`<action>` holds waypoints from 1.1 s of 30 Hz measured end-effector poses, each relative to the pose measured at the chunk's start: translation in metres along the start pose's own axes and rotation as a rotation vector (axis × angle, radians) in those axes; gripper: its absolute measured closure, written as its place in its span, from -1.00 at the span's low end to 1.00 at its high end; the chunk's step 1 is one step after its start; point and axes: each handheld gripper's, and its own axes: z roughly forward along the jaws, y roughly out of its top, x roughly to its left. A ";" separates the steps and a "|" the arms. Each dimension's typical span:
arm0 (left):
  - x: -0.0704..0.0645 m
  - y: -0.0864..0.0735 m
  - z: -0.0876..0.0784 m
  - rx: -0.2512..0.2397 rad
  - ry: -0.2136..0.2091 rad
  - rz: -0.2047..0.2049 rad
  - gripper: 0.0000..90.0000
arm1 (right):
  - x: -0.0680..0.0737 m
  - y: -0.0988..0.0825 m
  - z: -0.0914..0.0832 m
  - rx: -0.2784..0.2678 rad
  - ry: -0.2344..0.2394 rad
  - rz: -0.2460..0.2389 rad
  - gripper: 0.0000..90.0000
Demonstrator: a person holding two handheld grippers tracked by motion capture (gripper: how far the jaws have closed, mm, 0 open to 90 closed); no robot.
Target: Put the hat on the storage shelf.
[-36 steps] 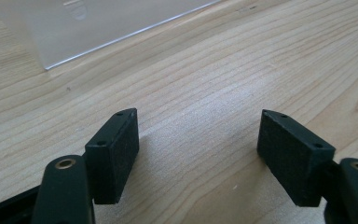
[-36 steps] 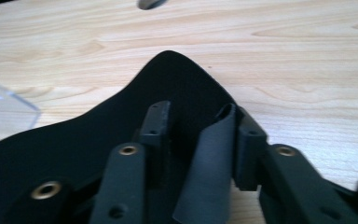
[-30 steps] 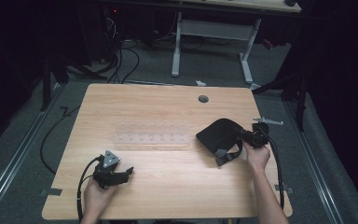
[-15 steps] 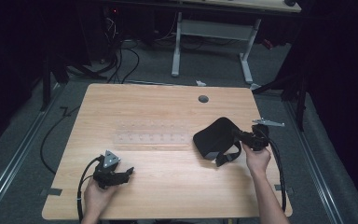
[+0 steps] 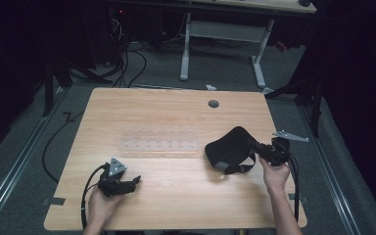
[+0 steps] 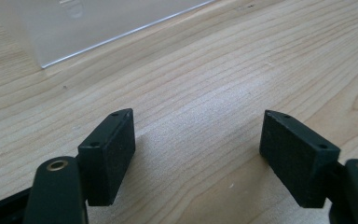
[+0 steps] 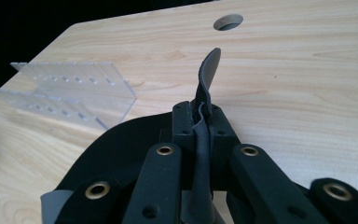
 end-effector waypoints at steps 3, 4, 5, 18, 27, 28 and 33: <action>0.000 0.000 -0.001 0.006 -0.008 0.000 -0.42 | 0.002 -0.004 -0.007 -0.009 0.009 -0.006 0.90; 0.000 0.000 -0.001 0.006 -0.012 0.001 -0.42 | 0.005 -0.006 -0.011 -0.021 0.024 0.001 0.90; 0.001 0.000 -0.001 0.006 -0.015 0.006 -0.42 | 0.006 -0.007 -0.013 -0.027 0.033 0.000 0.90; -0.001 0.000 -0.003 0.012 -0.037 0.022 -0.41 | 0.029 -0.015 -0.028 -0.050 0.101 -0.007 0.90; -0.021 0.006 -0.008 0.002 -0.098 0.064 -0.42 | 0.037 -0.026 -0.043 -0.078 0.141 0.025 0.90; -0.023 0.006 -0.008 0.006 -0.106 0.064 -0.42 | 0.038 -0.027 -0.044 -0.081 0.146 0.028 0.90; -0.038 0.007 -0.012 0.020 -0.152 0.080 -0.45 | 0.044 -0.032 -0.050 -0.096 0.173 0.033 0.90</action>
